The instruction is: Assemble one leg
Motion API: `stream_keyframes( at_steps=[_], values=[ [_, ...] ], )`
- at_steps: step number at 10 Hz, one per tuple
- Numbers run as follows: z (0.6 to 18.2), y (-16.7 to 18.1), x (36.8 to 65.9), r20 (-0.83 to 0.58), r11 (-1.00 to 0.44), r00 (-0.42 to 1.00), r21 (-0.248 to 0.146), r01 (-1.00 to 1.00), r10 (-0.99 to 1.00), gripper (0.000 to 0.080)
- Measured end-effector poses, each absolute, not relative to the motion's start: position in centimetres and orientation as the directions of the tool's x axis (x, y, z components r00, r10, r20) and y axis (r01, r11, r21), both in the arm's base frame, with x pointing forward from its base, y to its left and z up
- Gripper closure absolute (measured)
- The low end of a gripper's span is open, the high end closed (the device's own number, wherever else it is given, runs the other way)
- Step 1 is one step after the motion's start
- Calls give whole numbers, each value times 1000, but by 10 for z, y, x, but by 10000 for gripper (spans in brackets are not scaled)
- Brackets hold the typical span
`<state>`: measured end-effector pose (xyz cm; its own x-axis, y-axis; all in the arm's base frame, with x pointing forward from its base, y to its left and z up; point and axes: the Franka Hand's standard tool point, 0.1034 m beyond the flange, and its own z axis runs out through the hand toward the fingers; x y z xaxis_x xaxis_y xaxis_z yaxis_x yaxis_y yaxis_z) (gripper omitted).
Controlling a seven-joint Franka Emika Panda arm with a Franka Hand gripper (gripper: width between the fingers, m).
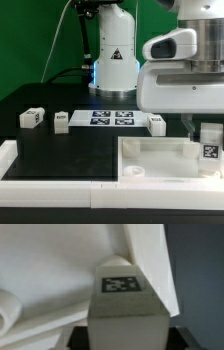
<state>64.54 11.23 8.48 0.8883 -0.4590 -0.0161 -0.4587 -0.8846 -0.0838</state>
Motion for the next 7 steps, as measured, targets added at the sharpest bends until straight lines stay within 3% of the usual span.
stream_keyframes(
  at_steps=[3, 6, 7],
  values=[
    [85, 109, 646, -11, -618, 619, -48, -785, -785, 506],
    [84, 109, 646, -24, -518, 520, -50, -854, -854, 500],
    [84, 110, 646, -23, -556, 558, -52, -829, -830, 329]
  ],
)
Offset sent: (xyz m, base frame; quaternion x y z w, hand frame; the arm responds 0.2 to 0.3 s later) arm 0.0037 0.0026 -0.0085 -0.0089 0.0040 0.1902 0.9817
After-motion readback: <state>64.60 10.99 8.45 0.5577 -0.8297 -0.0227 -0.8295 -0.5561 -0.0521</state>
